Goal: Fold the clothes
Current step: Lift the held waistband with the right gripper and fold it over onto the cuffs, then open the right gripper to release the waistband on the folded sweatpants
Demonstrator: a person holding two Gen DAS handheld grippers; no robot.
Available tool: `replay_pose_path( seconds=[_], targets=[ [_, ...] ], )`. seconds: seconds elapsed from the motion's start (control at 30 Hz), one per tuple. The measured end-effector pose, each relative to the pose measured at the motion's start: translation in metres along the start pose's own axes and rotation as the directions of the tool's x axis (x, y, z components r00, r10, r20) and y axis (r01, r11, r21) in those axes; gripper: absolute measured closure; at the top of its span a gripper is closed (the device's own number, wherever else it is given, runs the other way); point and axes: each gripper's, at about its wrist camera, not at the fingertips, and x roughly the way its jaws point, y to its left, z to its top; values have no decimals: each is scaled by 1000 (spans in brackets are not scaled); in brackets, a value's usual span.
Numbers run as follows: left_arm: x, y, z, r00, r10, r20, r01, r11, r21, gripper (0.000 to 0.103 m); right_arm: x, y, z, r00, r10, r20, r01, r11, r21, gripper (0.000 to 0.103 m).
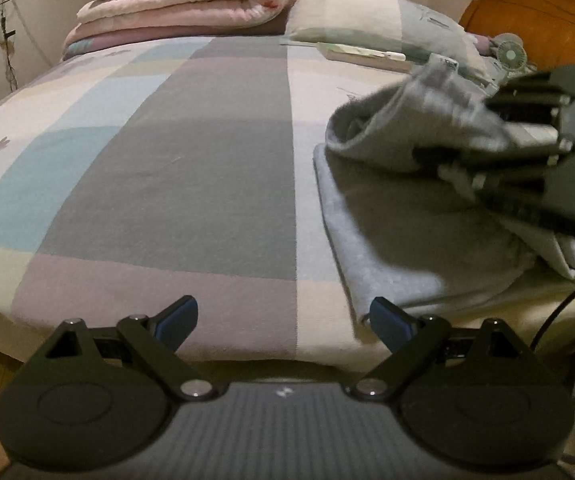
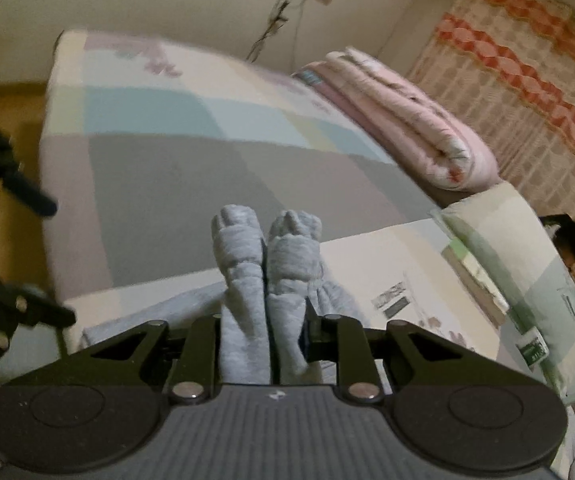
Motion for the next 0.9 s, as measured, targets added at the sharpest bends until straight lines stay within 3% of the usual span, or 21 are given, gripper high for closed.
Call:
replay_pose_path(
  seconds=[0.17, 0.33, 0.53, 0.63, 0.77, 0.9],
  targets=[
    [-1, 3, -2, 1000, 3, 2, -3, 1000, -12, 10, 16, 16, -5, 996, 61, -66, -63, 997, -32, 73],
    [-2, 6, -1, 1000, 5, 5, -4, 1000, -14, 10, 17, 18, -12, 978, 177, -108, -177, 984, 5, 44],
    [-7, 3, 1, 1000, 2, 18, -2, 1000, -9, 10, -17, -15, -22, 938, 343, -43, -337, 935, 108, 29],
    [-10, -1, 7, 999, -7, 34, 7, 1000, 6, 10, -34, -48, -37, 951, 307, -36, -295, 937, 186, 29],
    [-10, -17, 24, 998, -28, 63, 23, 998, 64, 10, -56, -97, -77, 976, 206, -63, -176, 930, 323, 29],
    [-3, -43, 48, 992, -82, 94, 68, 987, 148, 10, -67, -133, -127, 979, 176, -99, -110, 876, 470, 29]
  ],
)
